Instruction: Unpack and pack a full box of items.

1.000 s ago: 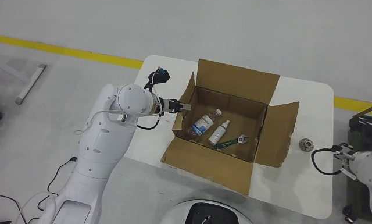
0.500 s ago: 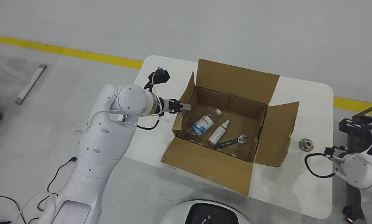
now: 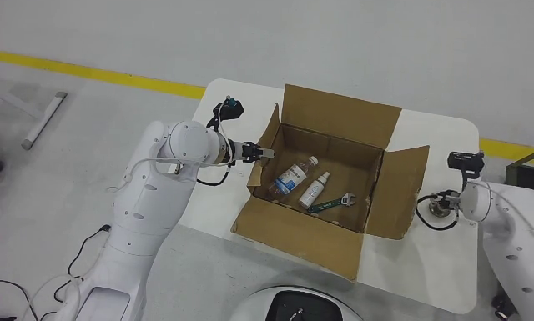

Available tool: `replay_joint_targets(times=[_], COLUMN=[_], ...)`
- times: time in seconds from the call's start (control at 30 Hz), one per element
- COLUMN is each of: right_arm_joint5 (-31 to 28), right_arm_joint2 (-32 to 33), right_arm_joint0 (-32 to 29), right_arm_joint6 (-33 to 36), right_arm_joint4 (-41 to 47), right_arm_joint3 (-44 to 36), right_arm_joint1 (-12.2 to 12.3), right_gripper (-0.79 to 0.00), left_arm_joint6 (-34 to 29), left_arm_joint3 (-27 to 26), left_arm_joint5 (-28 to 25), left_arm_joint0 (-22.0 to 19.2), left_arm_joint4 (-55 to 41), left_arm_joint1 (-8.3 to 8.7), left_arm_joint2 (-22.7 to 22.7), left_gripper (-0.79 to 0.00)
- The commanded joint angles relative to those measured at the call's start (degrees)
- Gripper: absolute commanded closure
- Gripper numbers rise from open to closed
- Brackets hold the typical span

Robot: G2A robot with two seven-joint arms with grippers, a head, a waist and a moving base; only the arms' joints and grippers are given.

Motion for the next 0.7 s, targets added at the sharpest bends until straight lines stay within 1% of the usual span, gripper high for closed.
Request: replay_joint_targets(times=[0.0,0.2,0.3,0.4,0.43,0.47,0.5,0.53,0.57,0.67], right_arm_joint5=[0.02,0.02,0.25,-0.46,-0.62,-0.83,-1.04,-1.24,-1.38,-2.56], right_arm_joint2=[-0.21,-0.21,0.36,0.92,1.04,1.11,1.14,1.08,1.03,0.55], right_arm_joint0=[0.53,0.53,-0.55,-1.05,-0.86,-0.67,-0.48,-0.27,-0.01,0.80], right_arm_joint6=[-0.01,-0.01,-2.78,-2.37,-2.16,-1.97,-1.85,-1.46,-0.97,0.43], right_arm_joint4=[-0.36,-0.36,-1.41,-2.88,-2.83,-2.71,-2.73,-2.89,-2.60,-1.99], right_arm_joint3=[0.50,0.50,0.22,0.00,0.03,0.16,0.37,0.71,1.02,2.16], right_arm_joint1=[-0.07,-0.07,-0.11,-0.08,-0.12,-0.17,-0.22,-0.26,-0.33,-0.53], right_gripper=[-0.785,-0.785,-0.785,-0.785,-0.699,-0.514,-0.376,-0.305,-0.262,-0.249], left_arm_joint6=[0.00,0.00,0.00,0.00,0.00,0.00,0.00,0.00,0.00,0.00], left_arm_joint3=[0.00,0.00,0.00,0.00,0.00,0.00,0.00,0.00,0.00,0.00], left_arm_joint5=[0.00,0.00,0.00,0.00,0.00,0.00,0.00,0.00,0.00,0.00], left_arm_joint0=[0.00,0.00,0.00,0.00,0.00,0.00,0.00,0.00,0.00,0.00], left_arm_joint4=[0.00,0.00,0.00,0.00,0.00,0.00,0.00,0.00,0.00,0.00], left_arm_joint1=[0.00,0.00,0.00,0.00,0.00,0.00,0.00,0.00,0.00,0.00], left_arm_joint2=[0.00,0.00,0.00,0.00,0.00,0.00,0.00,0.00,0.00,0.00], left_gripper=[-0.785,-0.785,-0.785,-0.785,-0.785,-0.785,-0.785,-0.785,-0.785,-0.785])
